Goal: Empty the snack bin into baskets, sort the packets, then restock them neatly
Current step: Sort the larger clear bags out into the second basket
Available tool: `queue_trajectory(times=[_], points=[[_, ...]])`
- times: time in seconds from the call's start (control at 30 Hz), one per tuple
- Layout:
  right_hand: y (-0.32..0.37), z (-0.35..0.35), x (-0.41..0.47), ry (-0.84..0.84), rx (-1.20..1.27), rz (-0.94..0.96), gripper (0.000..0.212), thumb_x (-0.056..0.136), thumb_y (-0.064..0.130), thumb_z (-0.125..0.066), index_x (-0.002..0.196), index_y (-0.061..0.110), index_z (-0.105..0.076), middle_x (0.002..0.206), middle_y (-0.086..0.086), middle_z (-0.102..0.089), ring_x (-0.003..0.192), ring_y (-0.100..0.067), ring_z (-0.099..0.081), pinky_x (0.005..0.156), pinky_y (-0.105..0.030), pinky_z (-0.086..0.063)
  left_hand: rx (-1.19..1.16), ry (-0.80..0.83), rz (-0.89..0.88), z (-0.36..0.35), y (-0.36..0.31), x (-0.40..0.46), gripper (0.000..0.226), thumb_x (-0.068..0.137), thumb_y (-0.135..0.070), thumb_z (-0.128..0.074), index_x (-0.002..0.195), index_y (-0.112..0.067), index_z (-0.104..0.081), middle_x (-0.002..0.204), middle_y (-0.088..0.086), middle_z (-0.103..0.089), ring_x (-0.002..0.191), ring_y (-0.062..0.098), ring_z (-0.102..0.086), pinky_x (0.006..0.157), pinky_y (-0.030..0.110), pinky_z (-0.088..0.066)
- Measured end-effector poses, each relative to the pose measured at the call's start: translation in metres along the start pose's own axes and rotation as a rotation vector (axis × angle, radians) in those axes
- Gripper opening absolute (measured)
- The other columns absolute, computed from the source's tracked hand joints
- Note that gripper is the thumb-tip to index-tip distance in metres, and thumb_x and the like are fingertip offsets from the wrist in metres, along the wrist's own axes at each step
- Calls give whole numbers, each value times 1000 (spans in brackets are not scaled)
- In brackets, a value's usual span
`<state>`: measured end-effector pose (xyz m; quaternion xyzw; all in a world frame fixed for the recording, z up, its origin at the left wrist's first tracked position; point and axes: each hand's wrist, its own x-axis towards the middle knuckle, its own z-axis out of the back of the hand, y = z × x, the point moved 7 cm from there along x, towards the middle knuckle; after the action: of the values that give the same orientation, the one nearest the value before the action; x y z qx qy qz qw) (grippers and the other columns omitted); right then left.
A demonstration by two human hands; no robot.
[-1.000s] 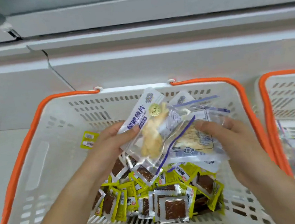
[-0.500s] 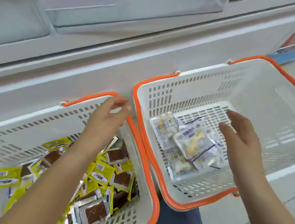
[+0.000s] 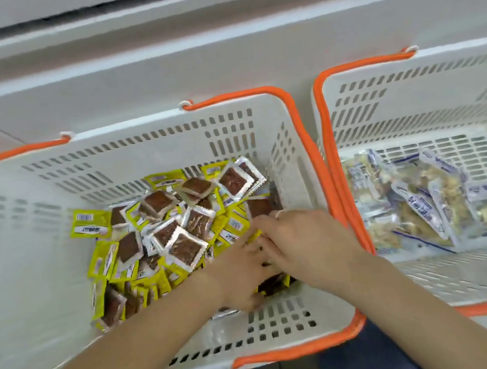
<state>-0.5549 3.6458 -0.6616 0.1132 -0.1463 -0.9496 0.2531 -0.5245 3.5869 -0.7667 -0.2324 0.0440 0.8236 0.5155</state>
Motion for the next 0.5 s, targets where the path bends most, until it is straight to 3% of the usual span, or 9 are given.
queue_trajectory(times=[0.07, 0.1, 0.17, 0.23, 0.3, 0.4, 0.5], points=[[-5, -6, 4, 28, -118, -53, 31, 99, 31, -36, 127, 23, -46, 110, -1, -62, 97, -24, -64, 66, -32, -42, 14, 114, 95, -16, 8, 10, 74, 80, -52, -59, 143, -22, -36, 147, 8, -37, 140, 28, -21, 115, 53, 4], [-6, -7, 5, 34, -148, -83, 28, 97, 32, -43, 122, 23, -50, 102, -1, -65, 89, -22, -67, 59, -30, -37, 31, 165, 169, -20, 17, 13, 75, 85, -53, -53, 148, -21, -26, 154, 9, -24, 144, 31, -8, 113, 57, 11], [-9, -10, 6, -10, -227, -100, 23, 79, 35, -69, 97, 21, -65, 68, 0, -64, 56, -19, -65, 47, -25, -26, 53, 182, 286, -23, 35, 13, 80, 86, -58, -48, 152, -25, -14, 159, 6, -6, 145, 36, 8, 111, 62, 12], [-11, -16, 5, -1, -286, -101, 22, 68, 37, -77, 82, 22, -68, 54, 3, -58, 41, -19, -58, 43, -22, -21, -23, 124, 419, -26, 59, 4, 80, 85, -65, -45, 151, -34, -12, 160, 3, -6, 145, 38, 8, 111, 63, 9], [-10, -21, 1, 40, -338, -87, 23, 85, 41, -60, 100, 25, -64, 71, 3, -64, 58, -19, -65, 46, -25, -28, -75, 84, 529, -26, 88, -15, 75, 86, -71, -40, 149, -38, -16, 159, 1, -12, 145, 39, -2, 114, 63, 1], [-8, -17, 0, 59, -298, -77, 36, 100, 43, -27, 131, 30, -40, 103, 5, -64, 90, -19, -65, 59, -30, -34, -117, 41, 705, -32, 137, -64, 69, 86, -71, -37, 147, -43, -20, 160, -3, -8, 145, 36, -8, 115, 59, -9], [-6, -16, 2, 107, -276, -101, 39, 100, 45, -26, 135, 33, -34, 107, 6, -62, 96, -20, -64, 64, -31, -38, -265, 82, 910, -61, 177, -137, 67, 88, -66, -42, 147, -47, -18, 161, -5, -6, 145, 35, -11, 115, 53, -18]])
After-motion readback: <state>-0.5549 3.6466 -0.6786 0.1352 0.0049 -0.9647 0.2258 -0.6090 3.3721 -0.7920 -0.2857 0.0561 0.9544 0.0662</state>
